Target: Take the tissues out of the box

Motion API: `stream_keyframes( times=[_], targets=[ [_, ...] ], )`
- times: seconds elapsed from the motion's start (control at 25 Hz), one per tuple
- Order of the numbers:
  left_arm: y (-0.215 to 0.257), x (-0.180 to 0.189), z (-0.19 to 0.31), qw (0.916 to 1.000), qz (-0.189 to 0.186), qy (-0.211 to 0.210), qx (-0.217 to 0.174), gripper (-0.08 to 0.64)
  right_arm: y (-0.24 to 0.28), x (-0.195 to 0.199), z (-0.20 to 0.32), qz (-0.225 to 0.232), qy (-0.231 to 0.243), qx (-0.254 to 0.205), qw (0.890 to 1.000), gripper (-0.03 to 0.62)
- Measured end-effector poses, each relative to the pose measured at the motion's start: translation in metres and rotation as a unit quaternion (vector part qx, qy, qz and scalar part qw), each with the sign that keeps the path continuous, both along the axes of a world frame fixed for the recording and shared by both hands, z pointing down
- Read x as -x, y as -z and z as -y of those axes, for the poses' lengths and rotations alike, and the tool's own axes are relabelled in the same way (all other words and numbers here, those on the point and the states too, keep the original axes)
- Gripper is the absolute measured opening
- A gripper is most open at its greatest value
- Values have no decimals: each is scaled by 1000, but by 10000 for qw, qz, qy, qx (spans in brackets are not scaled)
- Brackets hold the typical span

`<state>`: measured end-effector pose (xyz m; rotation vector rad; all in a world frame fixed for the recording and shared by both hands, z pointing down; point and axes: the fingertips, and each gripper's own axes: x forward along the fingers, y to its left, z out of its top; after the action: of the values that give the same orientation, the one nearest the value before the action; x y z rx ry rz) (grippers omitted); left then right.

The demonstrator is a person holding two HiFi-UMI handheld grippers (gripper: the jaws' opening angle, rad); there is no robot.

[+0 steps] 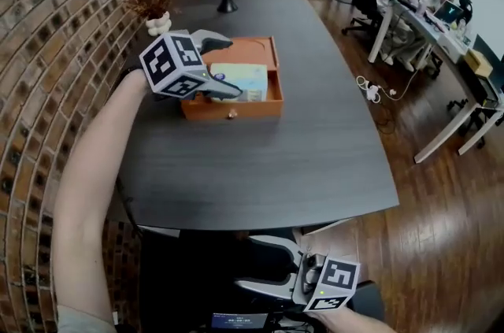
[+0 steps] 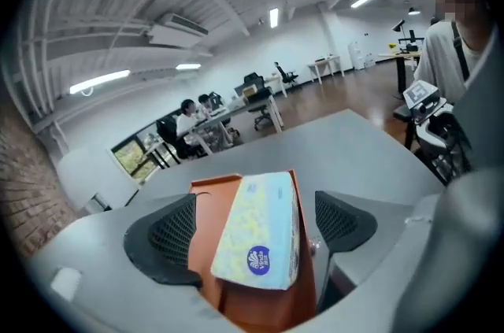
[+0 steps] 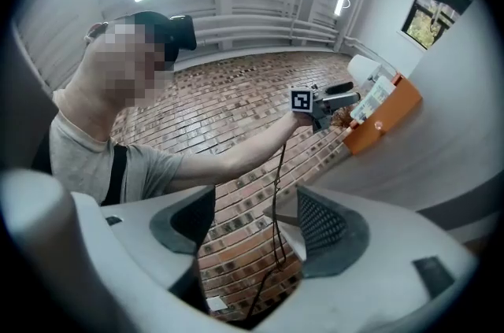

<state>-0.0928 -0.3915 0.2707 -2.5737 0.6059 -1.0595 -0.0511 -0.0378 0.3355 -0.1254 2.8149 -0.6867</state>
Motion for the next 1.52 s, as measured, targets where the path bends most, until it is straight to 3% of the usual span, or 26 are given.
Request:
stream_keyframes(
  times=[0.12,0.24,0.44,0.56,0.8,0.88,0.96,1.08,1.16,1.24,1.28,1.32,1.4,1.52],
  targets=[
    [-23,-7,8,9973,548,-237,426,465,-1,-2,2,25,-10,22,10000,325],
    [-42,-6,21,9942,822,-149,680,464,0,-2,0,50,1,59,10000,325],
    [-60,-5,25,9913,742,-73,1080,446,2,-5,2,83,-1,70,9999,325],
    [-63,-5,24,9909,894,-146,991,394,1,-6,2,91,-2,52,9999,325],
    [-55,-2,24,9916,1009,-39,812,360,7,-3,-1,78,35,11,10000,325],
    [-38,1,24,9947,803,35,646,360,3,-4,0,46,-5,-30,10000,325],
    [-10,4,20,9984,366,91,419,359,0,-3,1,17,-32,-57,10000,325],
    [41,10,-3,9978,-659,80,71,359,-3,1,1,-23,-37,-77,10000,325],
    [72,15,-30,9882,-1530,45,-63,359,-3,2,0,-37,-30,-88,9999,325],
    [94,21,-61,9651,-2620,4,-13,359,-2,2,-1,-55,-22,-95,9999,325],
    [101,25,-78,9457,-3249,-41,109,359,-3,3,-2,-65,-14,-103,9999,325],
    [106,30,-97,9209,-3887,-109,282,359,-3,3,-3,-74,-3,-114,9999,325],
    [106,41,-139,8597,-5057,-274,658,359,-3,5,-5,-92,30,-149,9998,325],
    [91,55,-204,7618,-6368,-474,1085,359,-3,7,-9,-135,61,-218,9997,325]
  ],
)
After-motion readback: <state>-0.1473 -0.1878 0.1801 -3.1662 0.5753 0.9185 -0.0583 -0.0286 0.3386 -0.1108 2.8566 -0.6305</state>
